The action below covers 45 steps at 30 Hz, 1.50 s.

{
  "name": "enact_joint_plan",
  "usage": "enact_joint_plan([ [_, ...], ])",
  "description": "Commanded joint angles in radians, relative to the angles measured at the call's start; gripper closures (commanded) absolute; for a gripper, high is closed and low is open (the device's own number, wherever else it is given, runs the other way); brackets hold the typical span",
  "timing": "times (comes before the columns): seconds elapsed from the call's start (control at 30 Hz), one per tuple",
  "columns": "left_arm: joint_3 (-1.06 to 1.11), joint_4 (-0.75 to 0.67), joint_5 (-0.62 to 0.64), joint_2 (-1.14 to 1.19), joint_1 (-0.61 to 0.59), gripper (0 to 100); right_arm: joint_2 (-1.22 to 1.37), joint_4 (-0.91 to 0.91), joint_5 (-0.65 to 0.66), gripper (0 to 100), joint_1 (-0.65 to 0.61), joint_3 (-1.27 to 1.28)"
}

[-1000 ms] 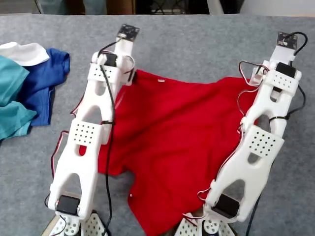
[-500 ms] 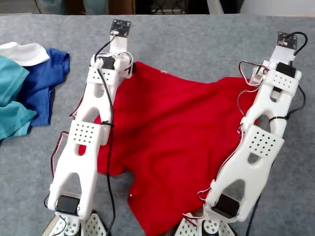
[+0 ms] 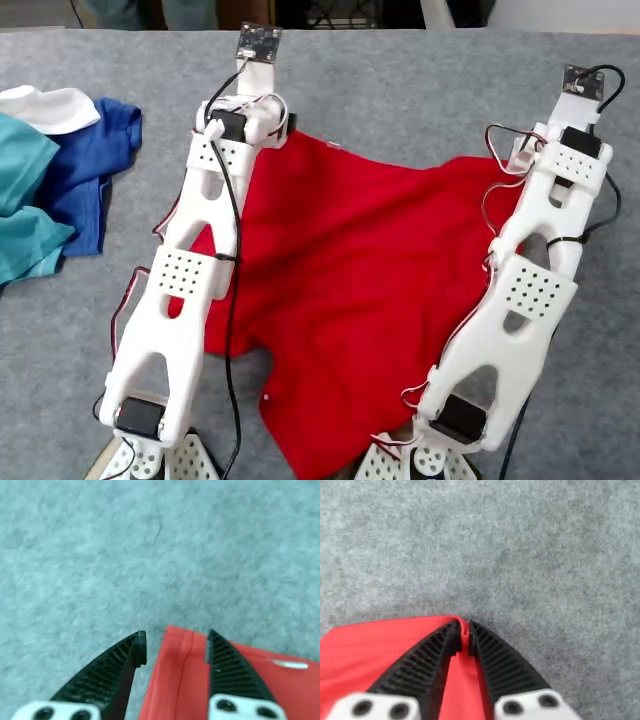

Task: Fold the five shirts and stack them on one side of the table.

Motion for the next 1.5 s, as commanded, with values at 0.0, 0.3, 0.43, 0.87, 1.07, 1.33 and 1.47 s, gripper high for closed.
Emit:
enact_joint_plan([
  [0.0, 0.085, -0.089, 0.012, -0.023, 0.008, 76, -0.019, 0.002, 0.008, 98.5, -0.005, -0.05],
  [0.3, 0.13, -0.15, 0.044, -0.012, 0.008, 75, -0.019, 0.002, 0.008, 98.5, -0.005, -0.05],
  [0.43, 0.182, -0.149, -0.075, -0.014, 0.002, 76, -0.019, 0.002, 0.008, 98.5, -0.005, -0.05],
  [0.87, 0.305, -0.146, -0.307, -0.014, 0.015, 76, -0.019, 0.002, 0.005, 98.5, -0.005, -0.05],
  [1.07, 0.314, -0.147, -0.404, -0.014, 0.015, 87, -0.019, 0.002, 0.003, 98.5, -0.005, -0.05],
  [1.33, 0.255, -0.15, -0.361, -0.02, 0.01, 97, -0.019, 0.002, 0.003, 98.5, -0.005, -0.05],
  [1.47, 0.171, -0.147, -0.212, -0.017, 0.004, 97, -0.019, 0.002, 0.002, 98.5, -0.005, -0.05],
])
